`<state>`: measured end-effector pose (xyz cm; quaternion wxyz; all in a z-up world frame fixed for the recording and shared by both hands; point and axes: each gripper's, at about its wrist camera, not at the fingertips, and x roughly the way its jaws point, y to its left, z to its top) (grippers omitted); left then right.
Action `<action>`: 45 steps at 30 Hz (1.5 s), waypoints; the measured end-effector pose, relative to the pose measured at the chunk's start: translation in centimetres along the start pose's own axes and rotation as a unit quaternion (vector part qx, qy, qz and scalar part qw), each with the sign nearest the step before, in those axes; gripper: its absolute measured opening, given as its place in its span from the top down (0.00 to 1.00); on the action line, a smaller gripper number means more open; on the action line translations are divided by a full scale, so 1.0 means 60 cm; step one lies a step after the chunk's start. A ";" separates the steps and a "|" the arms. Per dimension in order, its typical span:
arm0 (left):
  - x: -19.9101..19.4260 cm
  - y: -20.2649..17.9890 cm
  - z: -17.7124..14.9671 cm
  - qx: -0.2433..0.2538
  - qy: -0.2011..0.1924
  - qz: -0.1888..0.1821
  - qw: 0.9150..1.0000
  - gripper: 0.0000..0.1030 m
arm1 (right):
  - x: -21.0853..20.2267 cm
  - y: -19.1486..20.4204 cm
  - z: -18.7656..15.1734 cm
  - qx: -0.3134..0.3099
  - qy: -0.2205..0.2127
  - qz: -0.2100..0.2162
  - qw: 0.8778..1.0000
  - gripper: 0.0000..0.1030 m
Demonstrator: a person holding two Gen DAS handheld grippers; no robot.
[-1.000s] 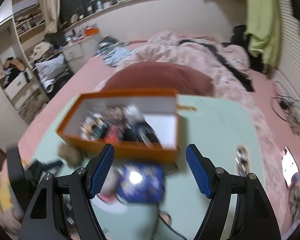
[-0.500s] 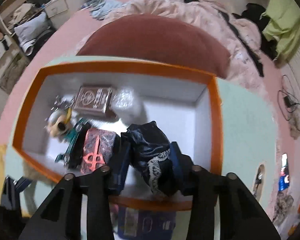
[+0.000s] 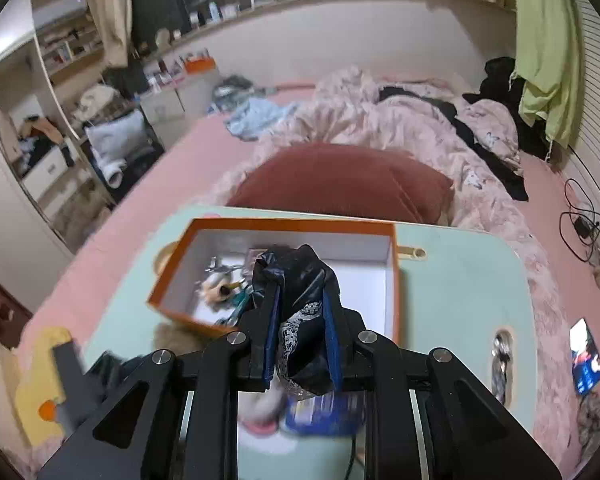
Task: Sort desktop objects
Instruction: 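Lift the black lace cloth from the box with the right gripper, drop it on the table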
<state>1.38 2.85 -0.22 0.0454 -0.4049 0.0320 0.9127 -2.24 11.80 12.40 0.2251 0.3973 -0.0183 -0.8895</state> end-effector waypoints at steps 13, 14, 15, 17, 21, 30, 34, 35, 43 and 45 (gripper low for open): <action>0.000 0.001 -0.001 0.000 -0.001 0.000 1.000 0.00 | 0.079 -0.019 -0.095 0.136 -0.004 0.174 0.975 0.46; 0.000 -0.001 0.000 0.000 -0.001 0.000 1.000 0.00 | 0.073 -0.015 -0.102 0.139 -0.012 0.169 0.976 0.36; 0.000 0.001 -0.002 0.000 -0.001 0.000 1.000 0.00 | 0.069 -0.012 -0.109 0.136 -0.019 0.165 0.977 0.35; 0.000 0.001 -0.002 0.000 -0.001 0.000 1.000 0.00 | 0.057 -0.014 -0.124 0.117 -0.021 0.146 0.982 0.35; 0.000 0.002 -0.002 0.000 -0.001 0.000 1.000 0.00 | 0.048 -0.023 -0.156 0.069 -0.008 0.043 0.997 0.35; -0.002 0.001 -0.001 0.000 -0.001 0.001 1.000 0.00 | 0.095 -0.001 -0.200 -0.043 0.035 -0.114 0.992 0.32; -0.003 0.002 -0.002 0.001 -0.001 0.001 1.000 0.00 | 0.108 -0.027 -0.208 -0.029 0.031 -0.099 0.994 0.00; -0.002 0.002 -0.002 0.000 -0.001 0.001 1.000 0.00 | 0.105 -0.028 -0.208 -0.029 0.029 -0.096 0.995 0.00; -0.003 0.001 -0.002 0.001 -0.001 0.001 1.000 0.00 | 0.101 -0.019 -0.210 -0.030 0.026 -0.099 0.994 0.00; -0.003 0.002 -0.003 0.000 -0.001 0.002 1.000 0.00 | 0.101 -0.019 -0.210 -0.030 0.026 -0.099 0.994 0.00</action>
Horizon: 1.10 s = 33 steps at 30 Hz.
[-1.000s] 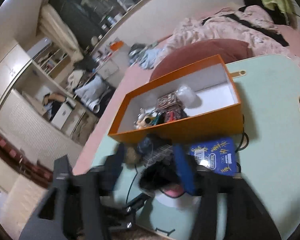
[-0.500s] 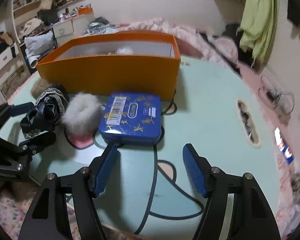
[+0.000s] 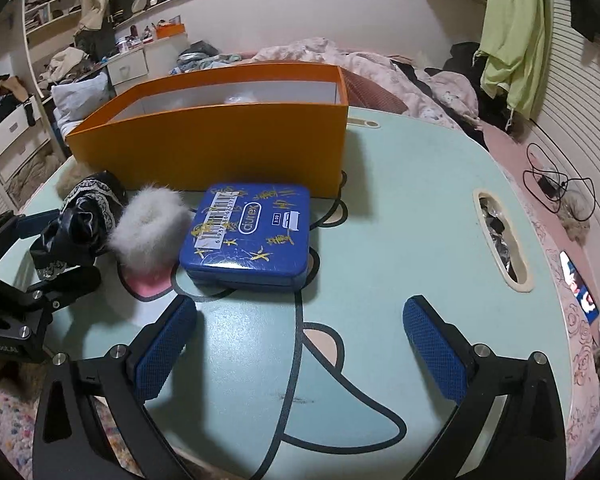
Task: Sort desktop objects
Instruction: 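Lift the black lace cloth from the box with the right gripper, drop it on the table, then lift the teal toy car from the box with the left gripper, place it on the table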
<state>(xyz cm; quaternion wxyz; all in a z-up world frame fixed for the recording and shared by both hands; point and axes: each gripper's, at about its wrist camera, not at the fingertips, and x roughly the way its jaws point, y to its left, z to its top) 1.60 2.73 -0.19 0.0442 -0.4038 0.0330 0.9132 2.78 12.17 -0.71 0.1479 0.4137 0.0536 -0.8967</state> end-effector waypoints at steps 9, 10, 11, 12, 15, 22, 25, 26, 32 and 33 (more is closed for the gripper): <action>-0.017 0.013 0.003 -0.006 -0.007 -0.018 1.000 0.01 | 0.000 0.000 0.000 0.000 0.000 0.000 1.000 0.00; -0.023 0.013 0.006 -0.005 -0.011 -0.021 1.000 0.02 | 0.001 0.000 0.000 0.000 0.000 0.000 1.000 0.00; -0.031 0.013 0.010 -0.002 -0.016 -0.025 1.000 0.06 | 0.001 0.000 0.000 0.000 0.000 0.000 1.000 0.00; -0.040 0.012 0.017 0.002 -0.022 -0.031 0.999 0.10 | 0.001 0.000 0.000 0.000 0.000 0.000 1.000 0.00; -0.072 0.014 0.046 0.015 -0.044 -0.044 0.998 0.15 | 0.001 0.000 0.000 0.000 0.000 0.000 1.000 0.00; -0.086 0.055 0.165 -0.015 -0.045 -0.065 0.997 0.31 | 0.001 0.001 -0.001 0.000 0.000 0.000 1.000 0.00; -0.045 0.069 0.207 -0.023 0.002 -0.072 0.997 0.54 | 0.002 0.001 -0.001 -0.001 0.000 0.000 1.000 0.00; -0.023 0.072 0.218 -0.023 0.029 -0.076 0.996 0.69 | 0.002 0.001 -0.001 0.000 0.000 0.000 1.000 0.00; 0.076 0.059 0.242 -0.028 0.132 -0.097 0.986 0.86 | 0.002 0.002 -0.001 0.000 -0.001 0.000 1.000 0.00; 0.084 0.048 0.244 -0.015 0.138 -0.095 0.986 0.85 | 0.002 0.002 -0.001 0.000 0.000 0.000 1.000 0.00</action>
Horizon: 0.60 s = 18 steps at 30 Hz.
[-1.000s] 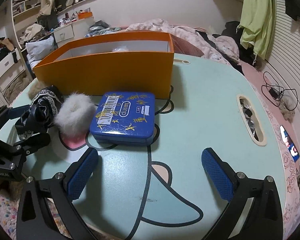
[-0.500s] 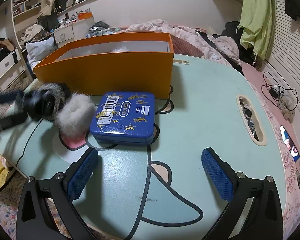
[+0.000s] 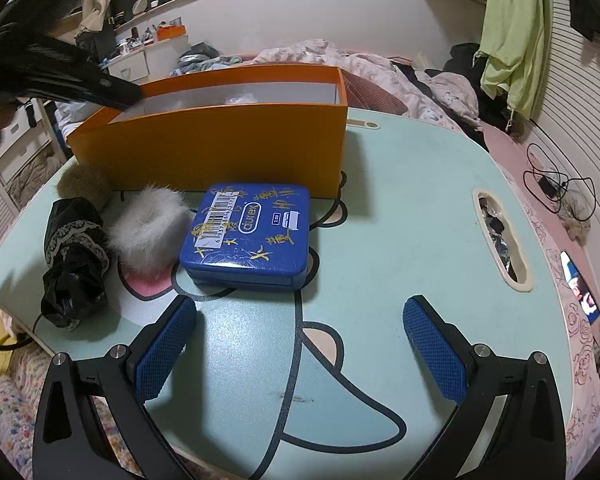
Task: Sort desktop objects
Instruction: 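Lift the teal toy car from the box with the left gripper, place it on the table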
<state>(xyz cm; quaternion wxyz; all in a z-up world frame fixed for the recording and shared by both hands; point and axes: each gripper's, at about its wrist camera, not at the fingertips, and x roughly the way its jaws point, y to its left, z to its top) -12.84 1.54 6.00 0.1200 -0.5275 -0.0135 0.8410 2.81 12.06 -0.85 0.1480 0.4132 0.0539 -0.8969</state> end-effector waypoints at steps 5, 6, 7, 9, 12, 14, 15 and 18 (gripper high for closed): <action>0.042 -0.020 0.006 0.028 0.050 0.043 0.997 0.71 | 0.000 0.000 -0.001 0.000 0.000 0.000 1.000 0.00; 0.044 -0.021 0.007 0.033 0.047 0.053 0.997 0.59 | 0.001 0.000 -0.001 0.000 0.000 0.000 1.000 0.00; 0.044 -0.020 0.009 0.040 0.044 0.061 0.996 0.54 | 0.001 0.000 -0.001 0.000 0.000 0.000 1.000 0.00; 0.043 -0.014 0.012 0.035 0.042 0.057 0.997 0.51 | 0.001 0.000 -0.001 0.000 0.000 0.000 1.000 0.00; 0.042 0.012 0.013 0.002 0.051 0.006 0.999 0.63 | -0.001 0.003 0.000 0.000 -0.001 0.000 1.000 0.00; 0.043 0.028 0.010 -0.022 0.059 -0.016 0.998 0.80 | -0.001 0.003 0.000 0.000 0.000 0.000 1.000 0.00; 0.042 0.034 0.008 -0.026 0.061 -0.005 0.998 0.80 | 0.000 0.004 0.000 0.000 -0.001 0.000 1.000 0.00; 0.044 0.029 0.001 0.000 0.055 0.033 0.998 0.79 | 0.000 0.004 0.000 -0.001 0.000 0.000 1.000 0.00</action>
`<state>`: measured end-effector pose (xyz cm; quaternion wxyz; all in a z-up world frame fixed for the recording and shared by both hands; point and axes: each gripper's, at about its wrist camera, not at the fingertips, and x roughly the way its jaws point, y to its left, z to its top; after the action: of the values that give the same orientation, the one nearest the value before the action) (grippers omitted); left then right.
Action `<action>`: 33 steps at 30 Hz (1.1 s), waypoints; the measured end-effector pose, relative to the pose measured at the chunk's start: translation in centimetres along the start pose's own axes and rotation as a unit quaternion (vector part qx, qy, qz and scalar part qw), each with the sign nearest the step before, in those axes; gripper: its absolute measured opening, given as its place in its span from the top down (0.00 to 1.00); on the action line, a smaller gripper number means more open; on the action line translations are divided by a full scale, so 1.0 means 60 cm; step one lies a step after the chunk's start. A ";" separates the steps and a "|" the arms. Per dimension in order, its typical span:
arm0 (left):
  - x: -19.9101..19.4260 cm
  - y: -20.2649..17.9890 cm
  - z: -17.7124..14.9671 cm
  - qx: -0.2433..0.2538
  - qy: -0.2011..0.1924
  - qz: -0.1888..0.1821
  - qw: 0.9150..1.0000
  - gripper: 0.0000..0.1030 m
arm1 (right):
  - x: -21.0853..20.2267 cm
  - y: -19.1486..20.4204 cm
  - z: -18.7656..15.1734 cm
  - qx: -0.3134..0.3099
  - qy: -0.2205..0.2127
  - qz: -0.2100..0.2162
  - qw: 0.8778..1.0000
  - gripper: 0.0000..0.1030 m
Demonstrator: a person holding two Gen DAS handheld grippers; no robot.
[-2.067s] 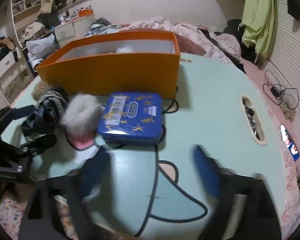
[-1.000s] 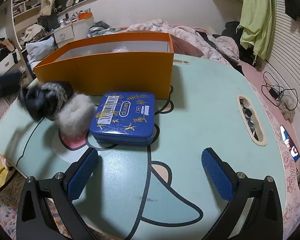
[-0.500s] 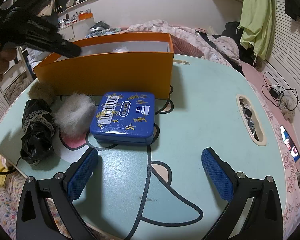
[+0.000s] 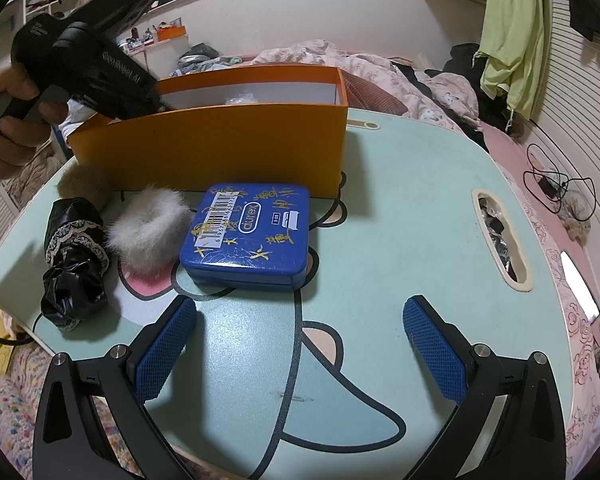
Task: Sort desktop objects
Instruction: 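Lift the teal toy car from the box with the left gripper, place it on the table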
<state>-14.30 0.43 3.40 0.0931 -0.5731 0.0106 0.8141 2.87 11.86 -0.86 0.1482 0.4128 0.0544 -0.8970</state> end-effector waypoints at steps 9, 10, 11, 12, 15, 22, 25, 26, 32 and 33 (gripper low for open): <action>0.016 -0.013 -0.005 0.022 -0.006 0.008 1.000 0.81 | -0.003 0.000 0.000 0.000 0.000 -0.001 1.000 0.00; 0.010 -0.009 -0.007 0.015 -0.018 -0.005 1.000 0.81 | -0.002 0.000 0.000 0.000 0.000 0.000 1.000 0.00; -0.002 -0.005 -0.009 0.010 -0.034 -0.021 0.999 0.81 | -0.002 0.000 0.000 0.000 0.000 0.000 1.000 0.00; -0.023 -0.004 -0.014 0.007 -0.055 -0.038 0.998 0.81 | -0.002 0.000 0.000 0.000 0.000 -0.001 1.000 0.00; -0.100 -0.010 -0.036 0.002 -0.126 -0.077 0.989 0.83 | -0.002 0.000 0.000 0.000 0.000 -0.001 1.000 0.00; -0.221 -0.029 -0.129 0.007 -0.223 -0.141 0.965 0.83 | -0.001 -0.001 0.000 0.000 0.000 0.000 1.000 0.00; -0.202 -0.029 -0.164 0.003 -0.217 -0.142 0.966 0.83 | -0.001 -0.001 -0.001 0.000 0.000 0.000 1.000 0.00; -0.191 -0.029 -0.171 0.001 -0.213 -0.144 0.966 0.83 | -0.001 -0.001 -0.001 0.000 0.000 -0.001 1.000 0.00; -0.119 0.001 -0.191 -0.054 -0.199 -0.151 0.967 0.79 | 0.000 -0.001 -0.001 -0.001 0.000 0.000 1.000 0.00; -0.121 0.008 -0.192 -0.069 -0.212 -0.144 0.964 0.69 | -0.001 -0.001 -0.002 -0.001 0.000 0.000 1.000 0.00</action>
<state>-1.30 -2.46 6.20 0.1693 -0.3880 -0.1482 0.8938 2.95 11.92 -0.89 0.1481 0.4123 0.0550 -0.8972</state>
